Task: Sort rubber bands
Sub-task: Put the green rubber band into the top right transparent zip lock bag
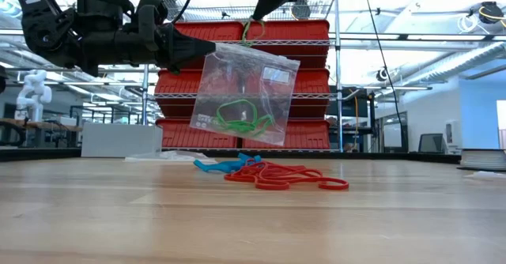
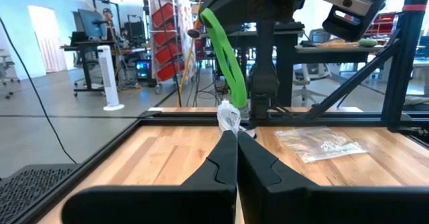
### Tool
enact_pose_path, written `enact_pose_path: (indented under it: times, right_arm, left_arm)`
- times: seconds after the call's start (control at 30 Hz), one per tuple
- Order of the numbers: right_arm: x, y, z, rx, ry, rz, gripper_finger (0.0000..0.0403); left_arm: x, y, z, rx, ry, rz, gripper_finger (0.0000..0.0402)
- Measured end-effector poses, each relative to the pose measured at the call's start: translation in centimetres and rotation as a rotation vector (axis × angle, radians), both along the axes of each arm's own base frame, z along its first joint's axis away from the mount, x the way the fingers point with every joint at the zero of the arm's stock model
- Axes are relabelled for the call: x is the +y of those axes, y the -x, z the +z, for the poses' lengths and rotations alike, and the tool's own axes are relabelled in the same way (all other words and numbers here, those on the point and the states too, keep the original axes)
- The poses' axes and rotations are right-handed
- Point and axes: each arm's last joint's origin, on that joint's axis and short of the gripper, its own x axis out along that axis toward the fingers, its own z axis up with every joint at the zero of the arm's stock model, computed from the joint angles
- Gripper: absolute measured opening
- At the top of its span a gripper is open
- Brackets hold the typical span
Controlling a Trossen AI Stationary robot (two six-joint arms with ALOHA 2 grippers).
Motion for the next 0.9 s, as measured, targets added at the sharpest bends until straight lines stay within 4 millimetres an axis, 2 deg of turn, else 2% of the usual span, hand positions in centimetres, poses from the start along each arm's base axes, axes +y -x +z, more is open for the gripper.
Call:
enact_pose_path:
  times: [0.3,0.63,0.9]
  right_arm:
    - [-0.7,0.0,0.0,0.003,0.003,-0.019,0.0000]
    - [-0.4,0.0,-0.1,0.002,-0.006,-0.011,0.0000]
    - [0.0,-1.3,-2.3,0.059,-0.076,0.049,0.0000]
  left_arm:
    - [0.0,0.0,0.0,0.000,0.000,-0.002,0.0000]
    - [0.0,0.0,0.0,0.000,0.001,-0.002,0.0000]
    - [0.0,0.0,0.0,-0.001,0.001,-0.002,0.0000]
